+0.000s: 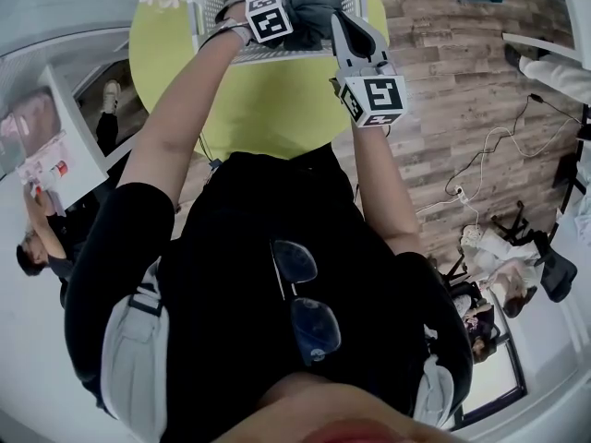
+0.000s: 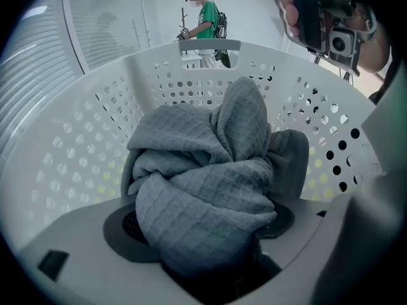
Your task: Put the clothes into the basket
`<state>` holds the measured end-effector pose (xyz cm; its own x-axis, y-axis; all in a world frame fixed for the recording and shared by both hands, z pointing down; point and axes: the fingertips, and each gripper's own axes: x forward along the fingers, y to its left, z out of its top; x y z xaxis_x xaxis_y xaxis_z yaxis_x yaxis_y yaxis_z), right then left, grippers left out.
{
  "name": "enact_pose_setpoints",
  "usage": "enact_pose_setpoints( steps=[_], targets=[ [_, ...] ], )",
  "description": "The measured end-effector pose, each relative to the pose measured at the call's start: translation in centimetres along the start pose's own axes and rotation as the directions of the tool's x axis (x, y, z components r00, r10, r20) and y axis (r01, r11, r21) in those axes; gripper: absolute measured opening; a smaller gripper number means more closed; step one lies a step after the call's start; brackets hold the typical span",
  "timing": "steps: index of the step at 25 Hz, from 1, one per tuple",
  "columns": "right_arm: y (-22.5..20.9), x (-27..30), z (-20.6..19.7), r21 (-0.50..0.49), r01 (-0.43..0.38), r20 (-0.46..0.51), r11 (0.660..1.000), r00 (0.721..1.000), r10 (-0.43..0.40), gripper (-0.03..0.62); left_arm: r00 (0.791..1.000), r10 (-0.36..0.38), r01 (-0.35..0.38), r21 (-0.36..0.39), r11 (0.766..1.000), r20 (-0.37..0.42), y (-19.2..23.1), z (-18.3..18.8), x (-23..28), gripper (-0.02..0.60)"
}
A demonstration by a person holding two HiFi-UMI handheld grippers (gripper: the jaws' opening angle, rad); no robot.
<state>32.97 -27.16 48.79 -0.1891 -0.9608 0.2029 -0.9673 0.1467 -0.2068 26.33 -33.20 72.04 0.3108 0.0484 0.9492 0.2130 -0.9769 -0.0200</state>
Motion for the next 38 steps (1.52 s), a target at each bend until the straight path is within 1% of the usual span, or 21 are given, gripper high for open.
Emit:
enact_pose_setpoints(
  steps=[4, 9, 18, 25, 27, 30, 34, 38],
  targets=[
    [0.0, 0.1, -1.0, 0.009, -0.004, -0.021, 1.0, 1.0, 0.005, 0.026, 1.0, -0.027, 0.027, -0.008, 1.0, 0.002, -0.5, -0.4, 1.5, 0.388],
    [-0.4, -0.1, -2.0, 0.014, 0.002, -0.046, 1.0, 0.999, -0.002, 0.026, 0.998, -0.058, 0.057, -0.007, 0.998, -0.021, -1.4, -0.9, 3.3, 0.405],
    [-0.8, -0.2, -2.2, 0.002, 0.005, -0.054, 1.0, 0.999, -0.005, 0.026, 0.999, -0.047, 0.047, -0.006, 0.999, -0.016, -1.5, -0.7, 4.3, 0.426],
    [-0.3, 0.1, -1.7, -0.01, -0.008, -0.055, 1.0, 0.998, 0.008, 0.026, 0.999, -0.037, 0.038, 0.016, 0.999, -0.013, -1.3, -0.2, 2.1, 0.439],
    [0.1, 0.2, -1.4, -0.018, -0.015, -0.053, 1.0, 0.999, 0.014, 0.026, 1.0, -0.014, 0.014, 0.04, 0.999, -0.004, -0.9, 0.2, 0.7, 0.44],
    [0.7, 0.2, -0.6, -0.03, -0.022, -0.043, 0.999, 0.999, 0.02, 0.026, 0.998, 0.046, -0.049, 0.085, 0.995, 0.034, 0.0, 1.2, -2.1, 0.44],
    [1.8, 0.0, 0.4, -0.044, -0.029, -0.026, 0.999, 0.999, 0.028, 0.026, 0.986, 0.114, -0.123, 0.07, 0.99, 0.121, 1.3, 2.7, -7.0, 0.439],
    [3.3, -0.4, 2.2, -0.061, -0.044, -0.004, 0.997, 0.999, 0.044, 0.026, 0.969, 0.171, -0.185, 0.066, 0.98, 0.179, 1.6, 3.6, -12.4, 0.439]
  ],
)
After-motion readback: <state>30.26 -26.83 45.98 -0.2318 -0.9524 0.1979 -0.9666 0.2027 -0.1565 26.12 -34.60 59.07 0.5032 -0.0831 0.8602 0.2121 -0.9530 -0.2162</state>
